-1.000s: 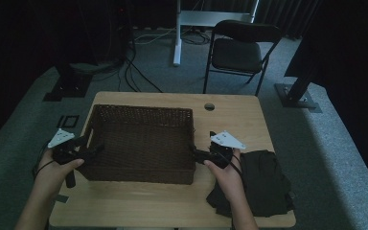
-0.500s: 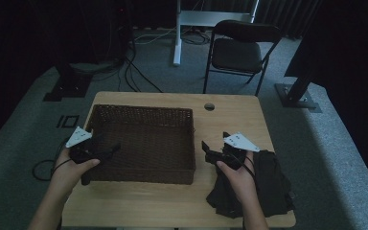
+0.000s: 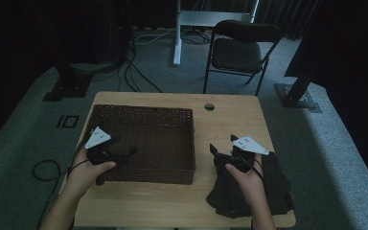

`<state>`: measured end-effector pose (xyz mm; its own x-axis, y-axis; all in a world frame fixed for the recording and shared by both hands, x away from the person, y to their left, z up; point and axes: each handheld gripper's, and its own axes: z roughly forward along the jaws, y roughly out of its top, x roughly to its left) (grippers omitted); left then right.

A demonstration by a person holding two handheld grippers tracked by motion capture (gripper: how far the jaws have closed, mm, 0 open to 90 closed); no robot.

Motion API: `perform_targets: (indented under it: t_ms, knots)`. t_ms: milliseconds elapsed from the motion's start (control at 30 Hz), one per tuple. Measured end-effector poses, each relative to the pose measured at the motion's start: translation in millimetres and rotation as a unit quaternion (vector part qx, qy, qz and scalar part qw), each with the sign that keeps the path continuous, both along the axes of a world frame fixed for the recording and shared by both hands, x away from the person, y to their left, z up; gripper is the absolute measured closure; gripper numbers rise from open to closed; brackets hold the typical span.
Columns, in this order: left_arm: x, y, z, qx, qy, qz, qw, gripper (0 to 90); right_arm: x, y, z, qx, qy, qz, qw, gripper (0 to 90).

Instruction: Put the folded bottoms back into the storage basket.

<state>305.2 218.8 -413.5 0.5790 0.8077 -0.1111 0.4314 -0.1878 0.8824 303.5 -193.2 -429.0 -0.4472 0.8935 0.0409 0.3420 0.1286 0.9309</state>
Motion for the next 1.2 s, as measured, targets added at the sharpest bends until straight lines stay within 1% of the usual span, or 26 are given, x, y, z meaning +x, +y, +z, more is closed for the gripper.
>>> perform_targets:
  t_ms: [200,233,267,300,333,367,400,433,533,600,633,733,833,900,933,967,1000,1033,1100,1133,1167,1200]
  knots:
    - [-1.9,-26.8,-0.6,-0.004,-0.002,-0.029,0.9996,20.0,-1.8,-13.5,-1.5,-0.001,-0.001,-0.012,0.9999,13.9]
    - [-1.9,-26.8,-0.6,-0.004,-0.002,-0.029,0.9996,20.0,-1.8,-13.5,-1.5,-0.001,-0.001,-0.012,0.9999,13.9]
    - [-2.3,-36.1,-1.4,-0.006,-0.001,-0.039,0.9992,20.0,-2.6,-18.7,-2.6,-0.001,0.001,-0.016,0.9999,13.9]
    - [-2.6,-41.9,-2.0,-0.006,-0.001,-0.045,0.999,20.0,-2.8,-20.4,-3.1,-0.001,0.001,-0.017,0.9999,13.9]
    - [-2.8,-44.9,-2.3,-0.006,-0.001,-0.05,0.9987,20.0,-3.0,-23.0,-3.8,0.001,0.002,-0.02,0.9998,13.9]
    - [-2.8,-44.9,-2.3,-0.006,-0.001,-0.05,0.9987,20.0,-3.0,-23.0,-3.8,0.001,0.002,-0.02,0.9998,13.9]
    - [-3.5,-53.0,-3.5,-0.009,-0.001,-0.058,0.9983,20.0,-3.1,-24.5,-4.2,0.001,0.003,-0.02,0.9998,13.8]
    - [-3.8,-56.6,-4.1,-0.008,-0.002,-0.062,0.998,20.0,-3.7,-28.4,-5.4,0.0,0.005,-0.023,0.9997,13.7]
    - [-5.0,-67.4,-5.7,-0.016,0.0,-0.072,0.9973,20.0,-4.8,-33.8,-7.3,-0.001,0.007,-0.027,0.9996,13.6]
    - [-5.0,-67.4,-5.7,-0.016,0.0,-0.072,0.9973,20.0,-5.0,-36.0,-8.2,-0.001,0.008,-0.028,0.9996,13.6]
    - [-6.0,-78.9,-6.4,-0.02,0.0,-0.084,0.9962,20.0,-5.7,-41.1,-10.1,0.001,0.008,-0.034,0.9994,13.6]
    - [-6.9,-89.4,-7.0,-0.024,0.0,-0.093,0.9953,20.0,-6.9,-48.2,-12.5,0.001,0.008,-0.041,0.9991,13.6]
    - [-8.1,-98.8,-7.9,-0.021,0.0,-0.104,0.9944,20.0,-7.8,-55.6,-14.9,0.002,0.008,-0.048,0.9988,13.6]
    - [-8.8,-104.1,-8.6,-0.018,0.001,-0.11,0.9937,20.0,-7.6,-60.6,-17.0,-0.003,0.009,-0.054,0.9985,13.6]
    - [-9.4,-106.1,-8.6,-0.014,0.0,-0.114,0.9934,20.0,-7.6,-63.4,-18.0,-0.006,0.01,-0.058,0.9982,13.6]
    - [-9.4,-106.1,-8.6,-0.014,0.0,-0.114,0.9934,19.9,-7.6,-63.4,-18.0,-0.006,0.01,-0.058,0.9982,13.6]
    - [-9.4,-106.1,-8.6,-0.014,0.0,-0.114,0.9934,19.9,-7.7,-66.3,-19.2,-0.012,0.009,-0.06,0.9981,13.6]
    - [-11.2,-112.6,-8.9,-0.018,-0.001,-0.118,0.9929,20.0,-7.9,-72.9,-22.1,-0.01,0.009,-0.064,0.9978,13.6]
    - [-12.7,-117.6,-9.6,-0.024,0.0,-0.121,0.9924,20.0,-7.9,-77.5,-24.7,-0.009,0.011,-0.069,0.9975,13.6]
    - [-12.7,-117.6,-9.6,-0.024,0.0,-0.121,0.9924,20.0,-7.9,-77.5,-24.7,-0.009,0.011,-0.069,0.9975,13.6]
    - [-14.6,-124.4,-10.5,-0.026,-0.001,-0.128,0.9914,20.0,-7.3,-83.0,-28.5,-0.011,0.012,-0.071,0.9973,13.6]
    - [-14.6,-124.4,-10.5,-0.026,-0.001,-0.128,0.9914,20.0,-7.3,-83.0,-28.5,-0.011,0.012,-0.071,0.9973,13.6]
